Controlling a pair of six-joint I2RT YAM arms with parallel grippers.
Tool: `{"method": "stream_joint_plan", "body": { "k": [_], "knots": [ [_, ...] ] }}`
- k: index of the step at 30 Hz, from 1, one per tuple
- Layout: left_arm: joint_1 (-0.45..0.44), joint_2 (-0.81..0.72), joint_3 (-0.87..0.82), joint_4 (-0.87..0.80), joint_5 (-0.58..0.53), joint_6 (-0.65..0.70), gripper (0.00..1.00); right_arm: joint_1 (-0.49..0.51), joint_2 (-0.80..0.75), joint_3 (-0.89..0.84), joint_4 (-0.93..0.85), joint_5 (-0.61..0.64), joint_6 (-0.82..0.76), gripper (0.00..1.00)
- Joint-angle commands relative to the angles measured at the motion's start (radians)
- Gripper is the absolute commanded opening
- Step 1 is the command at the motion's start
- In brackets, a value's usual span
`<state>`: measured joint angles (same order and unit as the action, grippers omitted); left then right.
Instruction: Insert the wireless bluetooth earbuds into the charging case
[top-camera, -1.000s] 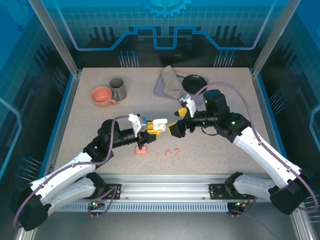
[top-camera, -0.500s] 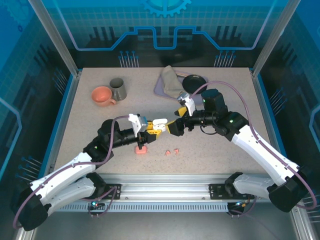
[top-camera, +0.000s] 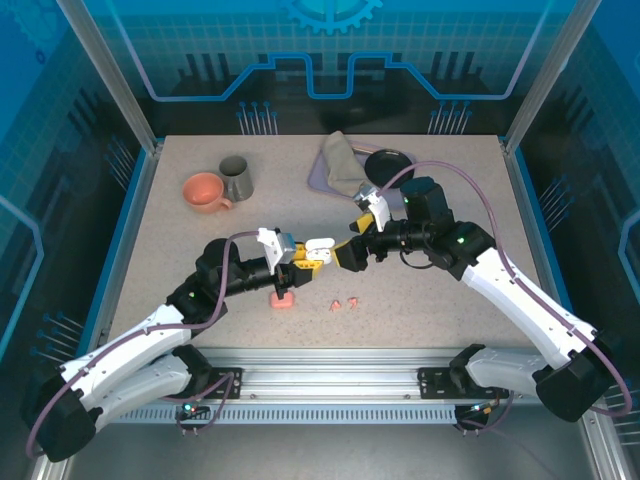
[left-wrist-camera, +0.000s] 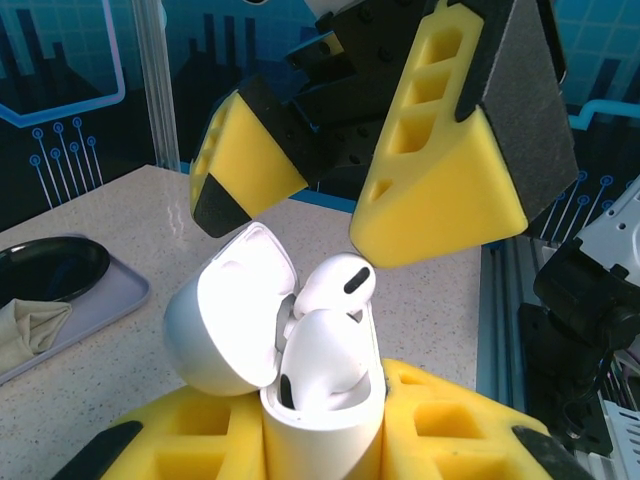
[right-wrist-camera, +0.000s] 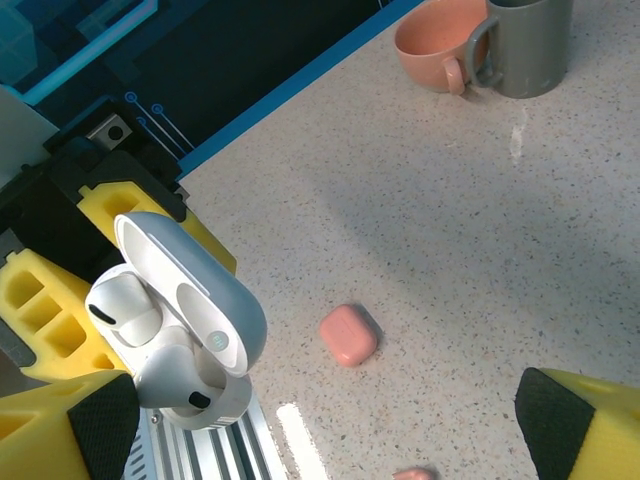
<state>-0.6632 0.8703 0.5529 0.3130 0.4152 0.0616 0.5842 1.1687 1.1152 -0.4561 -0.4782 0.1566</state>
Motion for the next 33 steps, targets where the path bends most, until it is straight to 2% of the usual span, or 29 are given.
{"method": "stream_joint_plan", "body": {
  "k": [1,14,22,33],
  "knots": [
    [-0.006,-0.016,-0.005,0.036,0.022,0.026,0.00,0.001,-0.013,0.007,-0.038,0.050,-0.015,1.00],
    [-0.006,-0.027,-0.011,0.029,0.020,0.027,0.00,0.006,-0.005,0.009,-0.033,0.014,-0.014,1.00],
    [-0.005,-0.036,-0.013,0.019,0.017,0.032,0.00,-0.005,-0.027,0.008,-0.079,0.102,-0.027,1.00],
    [-0.005,-0.039,-0.014,0.015,0.013,0.033,0.00,0.009,-0.054,0.001,0.019,-0.013,0.025,1.00]
  ]
}}
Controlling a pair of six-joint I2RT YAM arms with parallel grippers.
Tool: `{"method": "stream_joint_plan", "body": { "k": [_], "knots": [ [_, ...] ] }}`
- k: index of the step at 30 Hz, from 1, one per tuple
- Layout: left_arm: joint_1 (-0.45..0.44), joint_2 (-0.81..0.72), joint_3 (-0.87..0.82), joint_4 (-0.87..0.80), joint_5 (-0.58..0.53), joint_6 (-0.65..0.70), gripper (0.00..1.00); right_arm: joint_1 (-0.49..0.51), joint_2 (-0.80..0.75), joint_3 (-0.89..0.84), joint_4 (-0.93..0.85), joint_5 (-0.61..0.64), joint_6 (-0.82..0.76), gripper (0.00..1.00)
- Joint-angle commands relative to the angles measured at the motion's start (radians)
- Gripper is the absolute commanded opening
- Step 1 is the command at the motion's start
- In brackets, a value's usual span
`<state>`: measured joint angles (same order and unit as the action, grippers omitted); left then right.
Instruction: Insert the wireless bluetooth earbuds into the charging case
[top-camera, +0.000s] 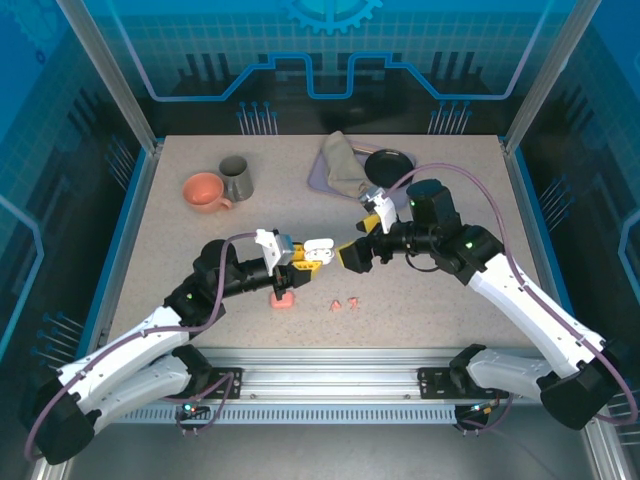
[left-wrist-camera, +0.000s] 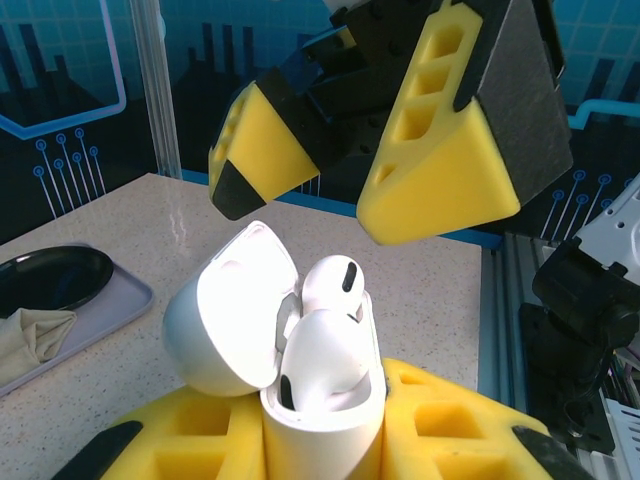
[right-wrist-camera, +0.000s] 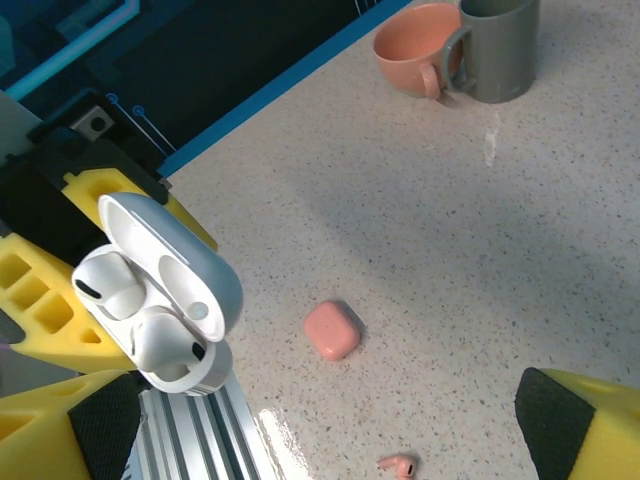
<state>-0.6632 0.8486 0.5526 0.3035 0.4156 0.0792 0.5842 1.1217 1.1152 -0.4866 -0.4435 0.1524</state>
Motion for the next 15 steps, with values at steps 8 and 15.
{"method": "stream_joint_plan", "body": {
  "k": [8,15],
  "knots": [
    [-0.005,-0.020,-0.014,0.022,0.010,0.017,0.00,0.041,0.051,0.018,0.072,-0.044,0.047,1.00],
    [-0.005,-0.023,-0.014,0.022,0.012,0.019,0.00,0.042,0.069,0.031,0.015,0.021,0.039,1.00]
  ]
}}
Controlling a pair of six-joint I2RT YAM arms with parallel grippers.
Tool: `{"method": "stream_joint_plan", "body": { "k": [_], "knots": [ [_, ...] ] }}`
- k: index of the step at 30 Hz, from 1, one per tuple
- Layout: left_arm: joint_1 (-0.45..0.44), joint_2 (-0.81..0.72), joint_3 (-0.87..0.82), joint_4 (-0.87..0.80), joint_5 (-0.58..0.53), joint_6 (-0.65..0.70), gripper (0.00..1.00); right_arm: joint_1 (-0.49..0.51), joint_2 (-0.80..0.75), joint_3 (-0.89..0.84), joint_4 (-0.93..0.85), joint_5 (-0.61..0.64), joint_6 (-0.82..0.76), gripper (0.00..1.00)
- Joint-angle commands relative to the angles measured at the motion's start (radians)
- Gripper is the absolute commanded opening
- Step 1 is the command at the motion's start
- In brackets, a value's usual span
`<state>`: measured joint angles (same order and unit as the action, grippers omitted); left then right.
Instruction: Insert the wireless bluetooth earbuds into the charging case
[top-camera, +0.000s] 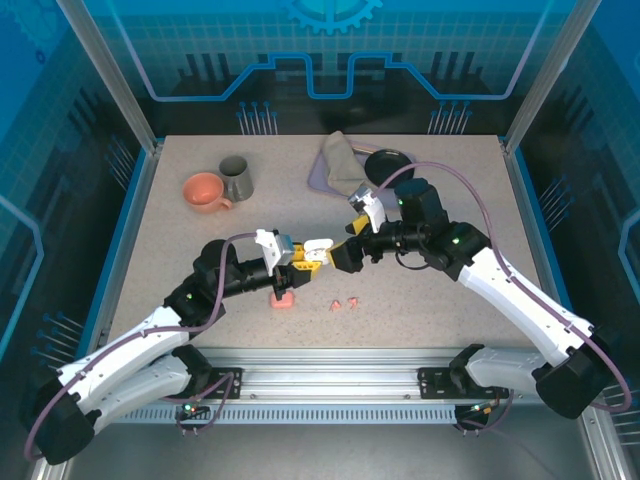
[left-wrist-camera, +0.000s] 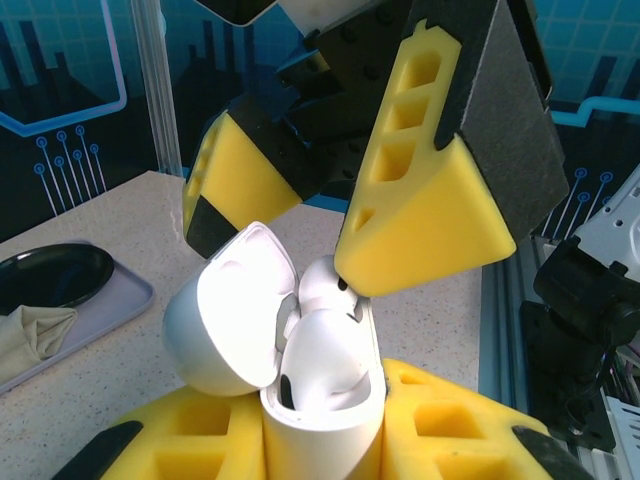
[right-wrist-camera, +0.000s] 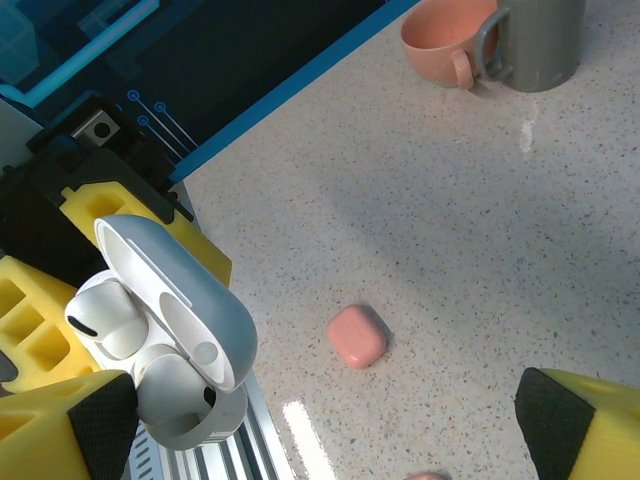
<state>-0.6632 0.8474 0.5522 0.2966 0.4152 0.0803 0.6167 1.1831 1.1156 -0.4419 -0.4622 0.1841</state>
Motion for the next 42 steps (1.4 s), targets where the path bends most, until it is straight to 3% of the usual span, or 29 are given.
{"method": "stream_joint_plan", "body": {
  "k": [1,12,35,42],
  "knots": [
    [-0.006,-0.022,-0.014,0.027,0.011,0.018,0.00,0.010,0.006,0.030,-0.034,0.043,0.006,1.00],
    [-0.005,-0.024,-0.015,0.025,0.008,0.022,0.00,-0.003,-0.021,0.012,-0.064,0.051,-0.016,1.00],
    [-0.005,-0.014,-0.012,0.026,0.011,0.022,0.00,0.012,-0.005,0.026,-0.011,-0.020,0.016,1.00],
    [-0.005,-0.021,-0.017,0.027,0.011,0.022,0.00,-0.024,-0.051,0.033,0.051,-0.079,0.072,1.00]
  ]
}}
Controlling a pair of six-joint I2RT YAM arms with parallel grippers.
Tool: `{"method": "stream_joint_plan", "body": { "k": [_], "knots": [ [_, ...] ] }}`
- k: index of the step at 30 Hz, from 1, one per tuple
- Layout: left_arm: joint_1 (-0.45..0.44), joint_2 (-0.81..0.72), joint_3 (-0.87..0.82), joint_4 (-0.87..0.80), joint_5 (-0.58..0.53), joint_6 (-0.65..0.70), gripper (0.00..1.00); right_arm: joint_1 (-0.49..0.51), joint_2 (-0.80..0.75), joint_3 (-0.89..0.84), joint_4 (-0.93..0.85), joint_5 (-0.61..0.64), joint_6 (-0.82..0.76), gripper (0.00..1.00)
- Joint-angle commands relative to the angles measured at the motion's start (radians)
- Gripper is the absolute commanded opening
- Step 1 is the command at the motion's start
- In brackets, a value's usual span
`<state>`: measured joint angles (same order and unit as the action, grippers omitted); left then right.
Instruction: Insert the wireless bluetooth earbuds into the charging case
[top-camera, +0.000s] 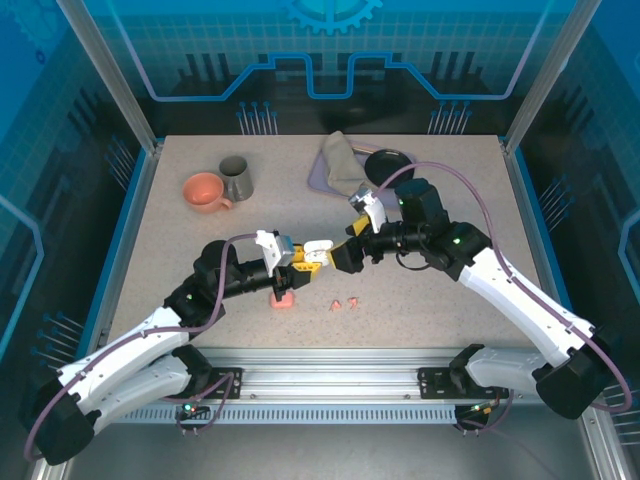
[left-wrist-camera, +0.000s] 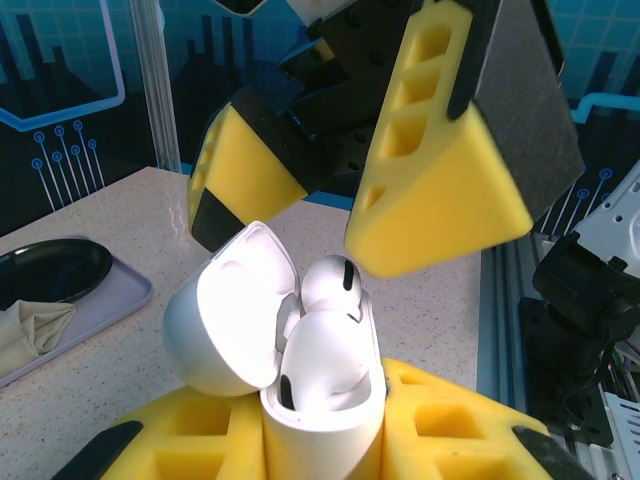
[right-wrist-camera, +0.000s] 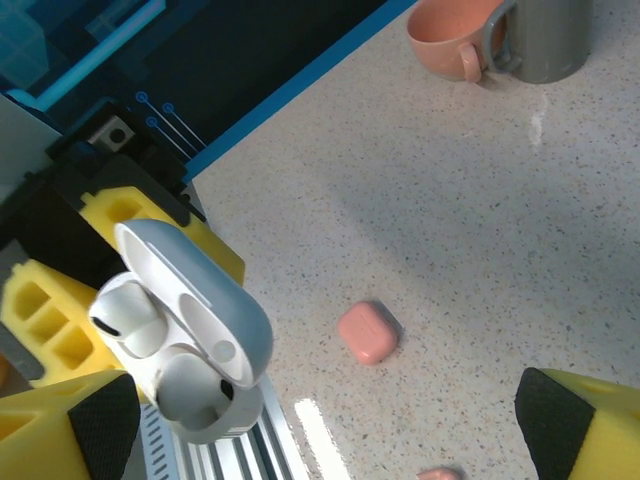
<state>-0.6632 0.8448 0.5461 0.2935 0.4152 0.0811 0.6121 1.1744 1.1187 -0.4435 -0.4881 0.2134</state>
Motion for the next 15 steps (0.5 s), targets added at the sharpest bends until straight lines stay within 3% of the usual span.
{"method": "stream_joint_plan", "body": {
  "k": [1,6,15],
  "knots": [
    [-0.005,-0.019,-0.012,0.029,0.010,0.021,0.00,-0.032,-0.049,0.031,0.063,-0.065,0.055,1.00],
    [-0.005,-0.026,-0.016,0.031,0.011,0.021,0.00,-0.074,-0.064,0.030,0.096,-0.159,0.086,1.00],
    [-0.004,-0.027,-0.018,0.044,0.020,0.018,0.00,-0.057,-0.001,0.047,0.079,-0.295,0.075,1.00]
  ]
}}
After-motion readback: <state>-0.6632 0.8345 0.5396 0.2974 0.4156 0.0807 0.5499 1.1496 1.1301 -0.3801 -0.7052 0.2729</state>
